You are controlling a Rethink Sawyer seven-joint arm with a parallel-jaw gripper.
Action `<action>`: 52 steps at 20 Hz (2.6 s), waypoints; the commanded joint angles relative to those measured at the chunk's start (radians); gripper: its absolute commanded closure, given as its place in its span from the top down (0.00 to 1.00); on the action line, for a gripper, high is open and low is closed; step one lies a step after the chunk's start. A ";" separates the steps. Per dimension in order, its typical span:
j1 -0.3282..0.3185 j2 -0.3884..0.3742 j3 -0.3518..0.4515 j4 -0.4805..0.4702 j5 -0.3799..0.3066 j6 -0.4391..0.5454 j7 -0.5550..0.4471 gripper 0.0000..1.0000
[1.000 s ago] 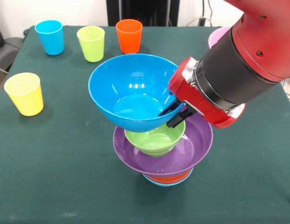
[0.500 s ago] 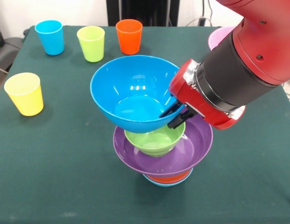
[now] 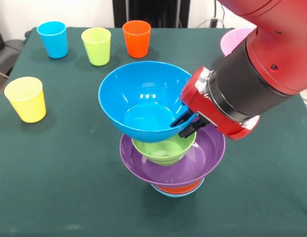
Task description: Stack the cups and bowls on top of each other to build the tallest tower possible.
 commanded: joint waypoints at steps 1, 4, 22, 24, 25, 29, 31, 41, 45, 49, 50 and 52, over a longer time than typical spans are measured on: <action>0.025 0.013 0.057 -0.030 -0.066 -0.001 -0.148 0.00; 0.025 0.016 0.067 -0.039 -0.075 0.003 -0.151 0.00; 0.037 0.030 0.101 -0.066 -0.110 -0.011 -0.138 0.00; 0.037 0.039 0.106 -0.068 -0.113 -0.025 -0.129 0.00; 0.037 0.043 0.109 -0.070 -0.116 -0.030 -0.128 0.00; 0.033 0.053 0.115 -0.071 -0.128 -0.060 -0.135 0.00; 0.031 0.057 0.121 -0.074 -0.135 -0.072 -0.140 0.00; 0.015 0.064 0.131 -0.065 -0.143 -0.107 -0.169 0.00; 0.012 0.064 0.139 -0.067 -0.151 -0.109 -0.177 0.00; 0.011 0.065 0.141 -0.064 -0.154 -0.110 -0.168 0.00; 0.011 0.065 0.141 -0.064 -0.153 -0.107 -0.163 0.00; 0.012 0.064 0.136 -0.061 -0.150 -0.108 -0.154 0.00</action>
